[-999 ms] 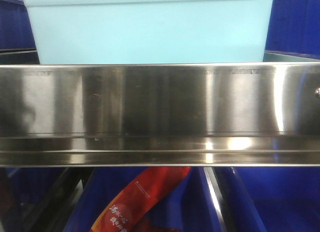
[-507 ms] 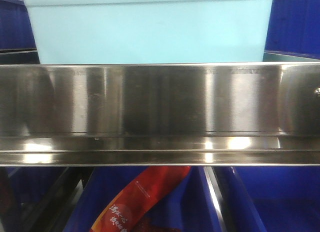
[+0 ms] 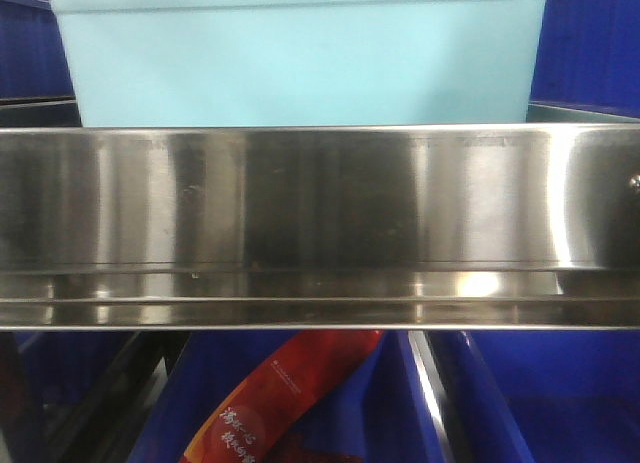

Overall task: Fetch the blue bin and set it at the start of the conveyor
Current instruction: 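Grip the light-blue bin's side walls with both grippers and lift it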

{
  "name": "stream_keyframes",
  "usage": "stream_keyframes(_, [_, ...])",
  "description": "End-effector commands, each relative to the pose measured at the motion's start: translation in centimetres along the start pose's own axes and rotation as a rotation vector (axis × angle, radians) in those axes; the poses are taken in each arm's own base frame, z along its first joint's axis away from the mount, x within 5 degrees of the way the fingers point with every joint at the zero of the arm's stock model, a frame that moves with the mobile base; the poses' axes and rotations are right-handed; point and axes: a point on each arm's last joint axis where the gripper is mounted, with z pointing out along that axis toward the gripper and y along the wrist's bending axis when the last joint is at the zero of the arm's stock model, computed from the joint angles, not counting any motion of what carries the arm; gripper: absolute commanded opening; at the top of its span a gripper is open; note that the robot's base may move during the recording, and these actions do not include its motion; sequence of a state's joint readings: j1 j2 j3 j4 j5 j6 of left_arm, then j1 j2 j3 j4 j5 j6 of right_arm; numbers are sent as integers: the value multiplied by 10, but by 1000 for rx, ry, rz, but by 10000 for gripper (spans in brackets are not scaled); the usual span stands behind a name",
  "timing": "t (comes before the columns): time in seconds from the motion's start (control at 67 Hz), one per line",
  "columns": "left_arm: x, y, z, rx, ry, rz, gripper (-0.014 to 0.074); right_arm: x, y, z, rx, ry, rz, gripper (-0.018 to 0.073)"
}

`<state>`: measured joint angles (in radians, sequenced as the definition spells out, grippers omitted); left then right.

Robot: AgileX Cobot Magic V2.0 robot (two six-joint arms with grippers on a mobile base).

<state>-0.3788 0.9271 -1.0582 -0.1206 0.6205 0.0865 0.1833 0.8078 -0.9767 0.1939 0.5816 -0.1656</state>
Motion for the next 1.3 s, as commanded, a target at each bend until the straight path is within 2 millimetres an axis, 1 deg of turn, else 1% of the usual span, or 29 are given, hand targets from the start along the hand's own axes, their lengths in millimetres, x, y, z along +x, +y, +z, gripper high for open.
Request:
stream_keyframes(0.0, [-15,-2,29,17,68,3,445,-15,4,27,-36,78,9,528])
stream_keyframes(0.015, [-21,-2,31,16,69,-5,445,-20,4,29,-38,83,19,528])
stream_keyframes(0.03, [-22,-1,39,12,94,-10,445,-23,3,33,-39,96,29,528])
stream_keyframes(0.045, [-28,0,41,9,96,-17,445,-25,3,41,-40,120,40,528])
stream_keyframes(0.134, [-44,7,65,-40,178,-51,445,-40,0,63,-24,218,62,528])
stream_keyframes(0.149, [-46,8,68,-52,191,-55,445,-45,0,65,-19,220,66,528])
stream_keyframes(0.164, [-47,11,75,-65,212,-56,445,-48,-1,69,-12,233,74,528])
stream_keyframes(0.209, [-57,17,85,-101,242,-66,445,-55,-4,84,15,284,95,528])
stream_keyframes(0.283, [-65,25,103,-137,310,-85,445,-63,-10,104,69,366,97,528])
stream_keyframes(0.313, [-67,30,111,-148,337,-93,445,-67,-12,115,84,406,96,528])
stream_keyframes(0.388, [-66,42,132,-174,400,-112,445,-71,-14,135,88,453,97,528])
stream_keyframes(0.403, [-67,44,135,-178,405,-116,445,-69,-15,143,89,471,98,528])
stream_keyframes(0.492, [-58,56,156,-200,461,-134,445,-65,-16,167,83,514,107,528])
stream_keyframes(0.552, [-50,63,170,-212,492,-145,445,-55,-17,186,85,553,115,528])
stream_keyframes(0.641, [-39,72,187,-224,537,-158,445,-41,-19,207,90,609,124,528])
stream_keyframes(0.776, [-25,80,204,-228,585,-180,445,-22,-21,232,93,669,127,528])
stream_keyframes(0.88, [-16,83,215,-223,615,-196,445,-13,-22,244,94,691,128,512])
stream_keyframes(0.955, [-12,84,221,-223,629,-197,435,-8,-22,251,95,699,128,445])
stream_keyframes(1.029, [-9,84,223,-218,641,-204,382,-5,-23,254,95,707,128,321])
stream_keyframes(1.059, [-9,84,223,-218,647,-204,342,-4,-23,255,95,711,128,242])
stream_keyframes(1.074, [-8,84,224,-218,648,-204,317,-4,-23,255,95,711,128,224])
stream_keyframes(1.119, [-8,84,224,-218,651,-204,229,-3,-23,256,95,712,128,94])
stream_keyframes(1.149, [-8,84,224,-218,655,-205,160,-3,-23,256,95,712,128,36])
stream_keyframes(1.178, [-8,84,223,-218,656,-205,84,-3,-23,256,95,712,128,-60])
stream_keyframes(1.193, [-8,84,223,-218,657,-205,24,-3,-23,256,95,712,128,-96])
stream_keyframes(1.208, [-8,84,223,-218,657,-205,4,-3,-23,256,95,712,128,-132])
stream_keyframes(1.223, [-8,84,223,-218,658,-205,-55,-4,-23,255,95,710,128,-165])
stream_keyframes(1.253, [-8,84,223,-218,658,-205,-116,-4,-23,255,95,710,128,-160])
stream_keyframes(1.283, [-8,84,222,-223,657,-200,-111,-4,-23,255,95,710,128,-151])
